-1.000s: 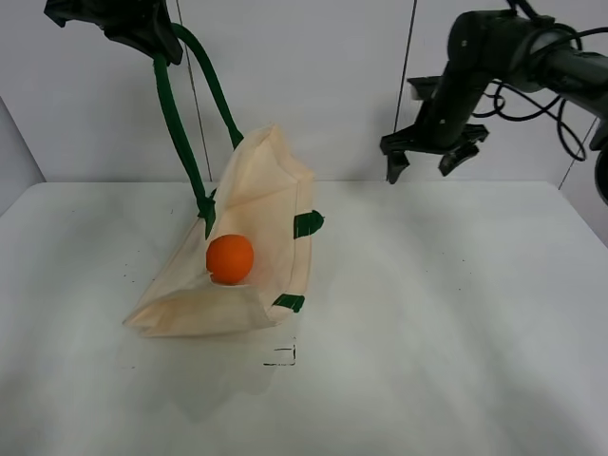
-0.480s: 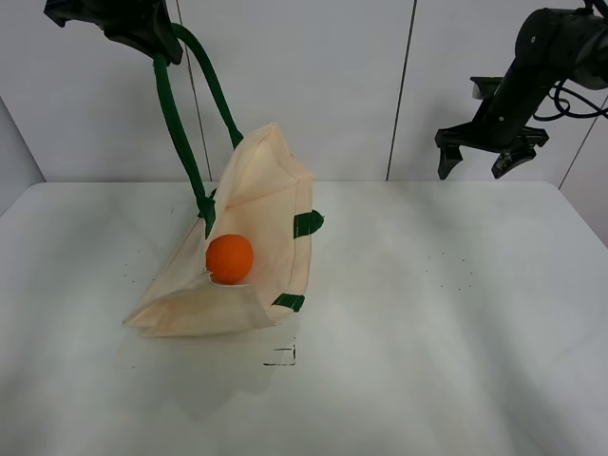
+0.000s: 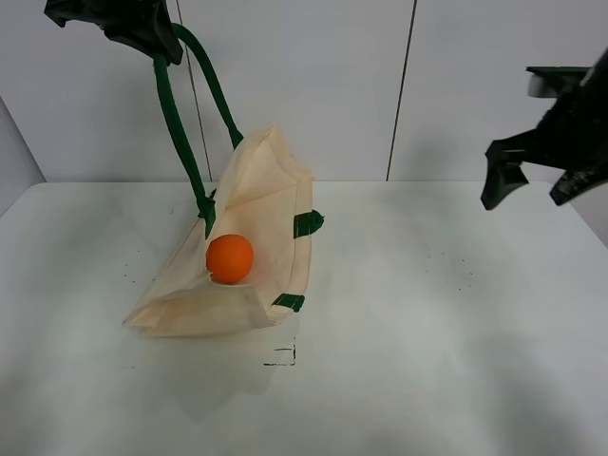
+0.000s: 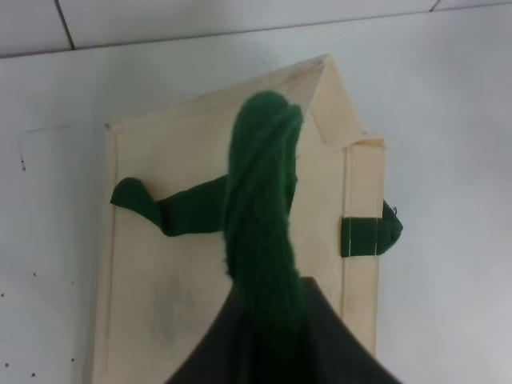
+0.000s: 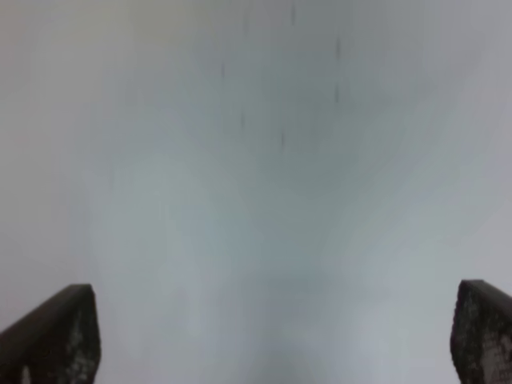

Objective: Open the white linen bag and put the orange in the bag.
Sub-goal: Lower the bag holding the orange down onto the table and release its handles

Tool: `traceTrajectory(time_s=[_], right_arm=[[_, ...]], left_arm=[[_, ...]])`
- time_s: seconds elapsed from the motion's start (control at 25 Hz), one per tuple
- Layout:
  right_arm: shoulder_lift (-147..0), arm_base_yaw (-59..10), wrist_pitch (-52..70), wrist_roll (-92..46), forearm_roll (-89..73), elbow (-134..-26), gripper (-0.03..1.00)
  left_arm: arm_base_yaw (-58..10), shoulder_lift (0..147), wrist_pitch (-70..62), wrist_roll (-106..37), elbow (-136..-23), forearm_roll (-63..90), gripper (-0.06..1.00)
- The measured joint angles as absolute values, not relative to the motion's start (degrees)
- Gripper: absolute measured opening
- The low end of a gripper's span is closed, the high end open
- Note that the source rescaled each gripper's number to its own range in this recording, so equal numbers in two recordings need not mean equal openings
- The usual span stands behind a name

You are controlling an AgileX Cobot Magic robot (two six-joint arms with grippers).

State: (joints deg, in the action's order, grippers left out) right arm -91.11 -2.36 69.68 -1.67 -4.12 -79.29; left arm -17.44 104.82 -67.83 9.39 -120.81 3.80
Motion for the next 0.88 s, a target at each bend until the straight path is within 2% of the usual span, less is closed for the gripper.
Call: traceTrajectory(time_s=[0.32, 0.48, 0.72, 0.88], right_arm=[[-56.66, -2.36, 69.73, -1.67, -3.86, -52.17, 1.00], [-38.90, -2.36, 65.03, -1.67, -3.45, -41.13, 1.00], [-16.20, -2.36, 59.42, -2.55, -2.79, -29.57, 1.00], [-6.80, -2.36, 59.39, -2.67, -2.42, -28.31, 1.00]], left_arm=[[-17.44, 104.82, -67.83, 9.33, -120.81, 3.74, 0.00], [-17.44, 104.82, -67.83, 9.33, -120.81, 3.74, 0.00], [-17.44, 104.82, -67.83, 9.26, -120.81, 3.74, 0.00], [-17.44, 104.82, -67.83, 9.24, -120.81, 3.69, 0.00]])
